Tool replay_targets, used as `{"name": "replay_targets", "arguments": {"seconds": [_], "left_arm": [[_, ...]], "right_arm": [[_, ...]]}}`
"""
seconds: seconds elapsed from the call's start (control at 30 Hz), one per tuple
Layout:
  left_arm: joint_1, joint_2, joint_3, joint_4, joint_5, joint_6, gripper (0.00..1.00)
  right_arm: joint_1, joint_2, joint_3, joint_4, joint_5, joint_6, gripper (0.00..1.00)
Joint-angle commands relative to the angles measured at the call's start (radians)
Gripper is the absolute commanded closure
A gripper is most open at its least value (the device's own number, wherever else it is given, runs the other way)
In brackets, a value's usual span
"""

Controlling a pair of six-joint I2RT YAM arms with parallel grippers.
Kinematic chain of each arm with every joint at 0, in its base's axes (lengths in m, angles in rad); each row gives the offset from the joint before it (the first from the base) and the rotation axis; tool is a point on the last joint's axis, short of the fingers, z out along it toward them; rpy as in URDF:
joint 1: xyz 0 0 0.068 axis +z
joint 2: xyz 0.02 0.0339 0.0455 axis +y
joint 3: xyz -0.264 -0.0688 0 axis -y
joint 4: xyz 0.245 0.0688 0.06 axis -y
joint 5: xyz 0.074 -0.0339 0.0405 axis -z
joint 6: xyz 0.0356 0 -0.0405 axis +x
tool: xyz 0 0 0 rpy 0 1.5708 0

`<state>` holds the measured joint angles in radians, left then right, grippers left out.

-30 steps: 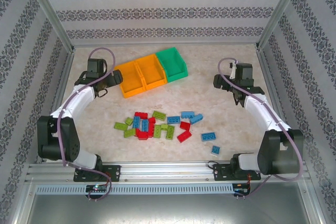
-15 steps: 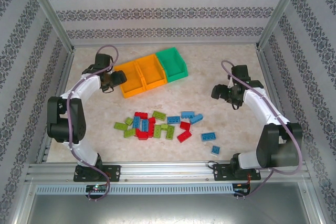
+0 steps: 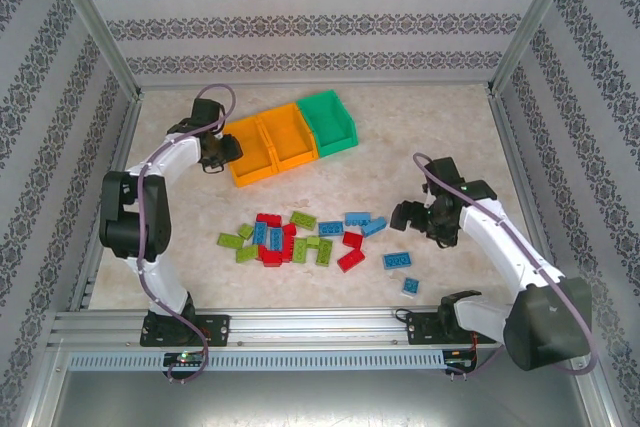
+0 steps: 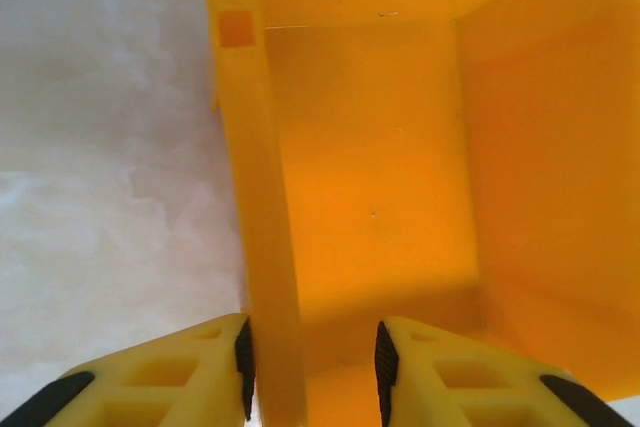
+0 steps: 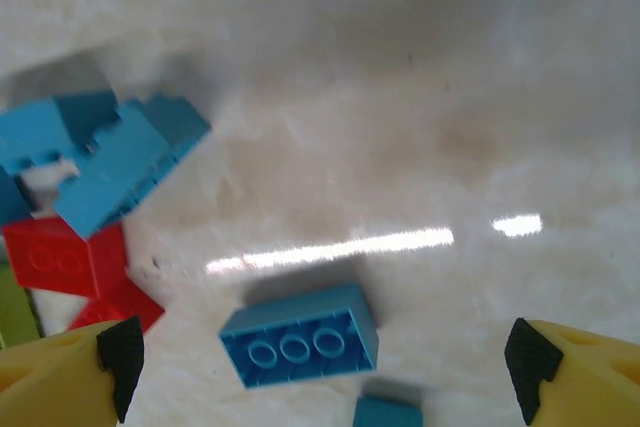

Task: Sort the legos into containers by color

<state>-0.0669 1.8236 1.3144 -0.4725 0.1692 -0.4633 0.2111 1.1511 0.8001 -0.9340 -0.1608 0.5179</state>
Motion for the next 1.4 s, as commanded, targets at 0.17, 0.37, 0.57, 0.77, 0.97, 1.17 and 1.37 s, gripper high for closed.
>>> {"name": "replay_targets", "arguments": {"seconds": [0.17, 0.37, 0.57, 0.77, 0.97, 1.17, 1.37], "left_arm": [[-0.035, 0.032, 0.047, -0.008, 0.001, 0.071, 0.73], [-0.057, 0.031, 0.051, 0.000, -0.001, 0.115, 0.76], [-0.105, 0.037, 0.052, 0.019, 0.016, 0.175, 0.78], [-0.169, 0.052, 0.062, 0.028, 0.026, 0.229, 0.77], [-0.208, 0.053, 0.058, 0.040, 0.038, 0.265, 0.77], [-0.226, 0.056, 0.064, 0.028, 0.039, 0.294, 0.76], [-0.229, 0.037, 0.036, 0.038, 0.034, 0.299, 0.75]], "right_arm": [[0.133, -0.077, -0.057, -0.089, 0.016, 0.159, 0.02], [0.262, -0.114, -0.108, -0.132, 0.084, 0.353, 0.05], [0.284, -0.194, -0.217, -0.097, 0.045, 0.438, 0.14], [0.356, -0.177, -0.257, -0.028, 0.057, 0.491, 0.19], [0.373, -0.140, -0.270, -0.011, 0.073, 0.490, 0.23], [0.378, -0.096, -0.275, 0.016, 0.066, 0.476, 0.32], [0.387, -0.055, -0.255, 0.004, 0.055, 0.470, 0.38]]}}
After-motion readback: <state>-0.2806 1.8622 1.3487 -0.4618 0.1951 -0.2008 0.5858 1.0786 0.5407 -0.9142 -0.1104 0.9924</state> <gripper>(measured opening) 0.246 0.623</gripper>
